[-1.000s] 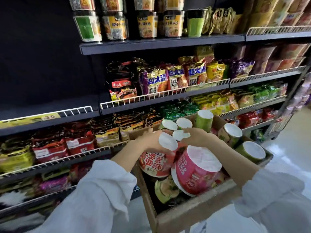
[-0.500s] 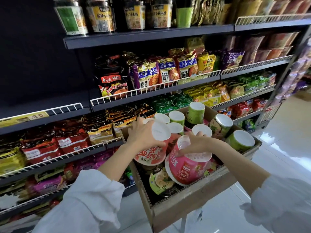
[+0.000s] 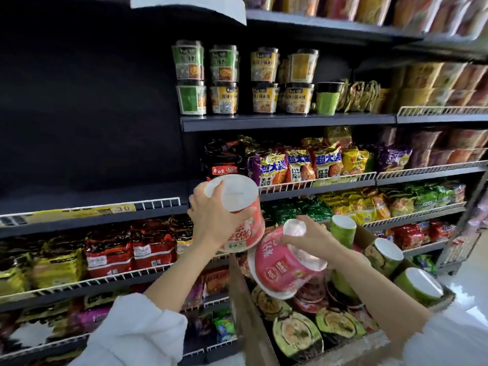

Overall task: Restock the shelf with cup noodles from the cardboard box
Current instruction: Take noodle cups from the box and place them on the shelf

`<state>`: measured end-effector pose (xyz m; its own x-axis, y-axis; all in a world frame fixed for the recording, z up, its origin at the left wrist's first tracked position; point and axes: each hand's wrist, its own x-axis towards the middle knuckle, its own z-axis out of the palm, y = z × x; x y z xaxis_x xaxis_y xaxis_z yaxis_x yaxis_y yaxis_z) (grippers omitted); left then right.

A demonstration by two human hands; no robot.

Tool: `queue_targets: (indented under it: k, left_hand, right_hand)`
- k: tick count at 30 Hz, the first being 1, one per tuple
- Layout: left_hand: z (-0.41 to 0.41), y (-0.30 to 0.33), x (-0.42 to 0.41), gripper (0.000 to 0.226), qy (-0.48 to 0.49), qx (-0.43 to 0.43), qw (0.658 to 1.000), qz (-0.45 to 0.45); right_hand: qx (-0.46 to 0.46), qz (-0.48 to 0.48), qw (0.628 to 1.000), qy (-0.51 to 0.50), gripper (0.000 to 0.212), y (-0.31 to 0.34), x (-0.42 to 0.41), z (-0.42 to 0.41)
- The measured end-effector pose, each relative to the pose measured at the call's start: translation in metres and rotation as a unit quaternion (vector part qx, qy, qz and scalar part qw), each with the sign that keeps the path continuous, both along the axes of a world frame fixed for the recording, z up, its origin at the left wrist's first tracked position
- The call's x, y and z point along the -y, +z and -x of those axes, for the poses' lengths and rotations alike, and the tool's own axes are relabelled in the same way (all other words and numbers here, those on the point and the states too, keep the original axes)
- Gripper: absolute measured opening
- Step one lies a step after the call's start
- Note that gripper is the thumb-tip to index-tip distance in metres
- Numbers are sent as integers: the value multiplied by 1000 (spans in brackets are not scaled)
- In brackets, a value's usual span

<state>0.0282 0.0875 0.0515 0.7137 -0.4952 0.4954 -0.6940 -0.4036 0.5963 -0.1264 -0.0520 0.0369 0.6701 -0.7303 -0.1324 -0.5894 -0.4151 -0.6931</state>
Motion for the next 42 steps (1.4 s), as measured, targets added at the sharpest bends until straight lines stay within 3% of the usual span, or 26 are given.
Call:
queue_targets:
  k: [7,9,12,20,22,24,29,31,34,38,40,42]
  left_hand:
    - [-78,25,-102,109,106,-16,989,98]
    - [-103,31,-130,105,132,-20,986,104]
    - [-139,37,-167,92,178,-21,978,109]
    - [-240,42,-235,75,268,-69,943,185]
    - [-271,45,-245,75,270,-94,934,213]
    - [-302,50,-253,76,268,-121,926,234]
    - [-399,60,-273,76,284,-165,902,279]
    - [-444,63,-284,90,287,-194,888,303]
    - [-509,61,-302,107,300,-276,839,362]
    - [-569,60,-331,73,264,-336,776,464]
    - [-599,59,-348,56,236,-357,764,483]
    - [-628,57,-368,56,211,-379,760,484]
  right_hand:
    - [207,-178,959,-78,74,6,-77,-106]
    - [246,-238,937,-69,88,10,-108,-141]
    - [273,-280,918,-69,116,7,-138,-200]
    - [286,-355,887,-75,117,19,-205,-339]
    - [274,-386,877,-78,137,17,-212,-379]
    - [254,-391,883,-58,143,13,-212,-423]
    - [240,-472,846,62,113,-3,-192,-561]
    - [215,-499,834,92,96,22,-218,-575]
    - [169,-533,818,136,76,37,-242,-616]
    - [162,-560,787,201,49,38,-269,-673]
    - [154,-558,788,209,54,37,-284,-701]
    - [124,-570,786,203,73,35,-299,-730]
